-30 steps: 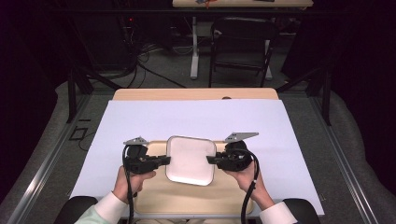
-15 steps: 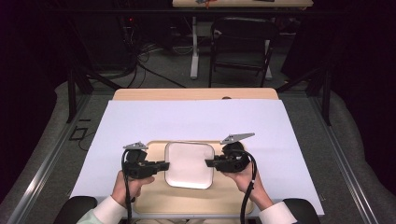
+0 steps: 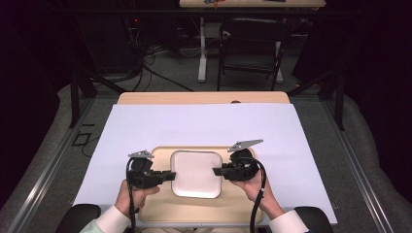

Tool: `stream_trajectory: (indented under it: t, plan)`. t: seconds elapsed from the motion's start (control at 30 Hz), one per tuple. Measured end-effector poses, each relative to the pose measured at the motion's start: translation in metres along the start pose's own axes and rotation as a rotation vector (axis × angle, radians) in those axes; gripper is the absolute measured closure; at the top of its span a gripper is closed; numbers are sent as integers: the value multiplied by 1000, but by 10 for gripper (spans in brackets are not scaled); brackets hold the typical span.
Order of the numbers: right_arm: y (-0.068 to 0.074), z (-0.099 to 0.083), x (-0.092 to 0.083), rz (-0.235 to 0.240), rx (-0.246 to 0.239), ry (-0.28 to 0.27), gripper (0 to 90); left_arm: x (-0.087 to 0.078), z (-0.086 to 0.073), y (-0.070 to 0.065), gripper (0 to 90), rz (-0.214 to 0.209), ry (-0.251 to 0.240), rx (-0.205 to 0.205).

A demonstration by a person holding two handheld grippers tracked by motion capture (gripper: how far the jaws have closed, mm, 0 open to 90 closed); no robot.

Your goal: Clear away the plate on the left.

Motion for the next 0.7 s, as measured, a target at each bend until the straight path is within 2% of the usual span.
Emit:
stream_trajectory:
  t: [0.17,0.3,0.37,0.7]
  plan:
    - [-2,-2,6,1,14,20,753,4,-2,4,831,10,21,-15]
    - [-4,-3,13,5,27,45,754,6,-3,10,830,-1,56,-29]
    - [-6,-4,15,10,39,55,754,8,-4,11,829,0,59,-40]
    - [-11,-4,23,-2,49,93,748,12,-6,13,823,10,89,-40]
Point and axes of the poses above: each handheld gripper's, and its own axes: x roughly forward along the jaws, z roughly out of its top, y roughly to its left, the point moved 2 cm from there along x, roughly forward along the jaws, and after that the axes turned 3 degrees about z, right-handed, at the moved point
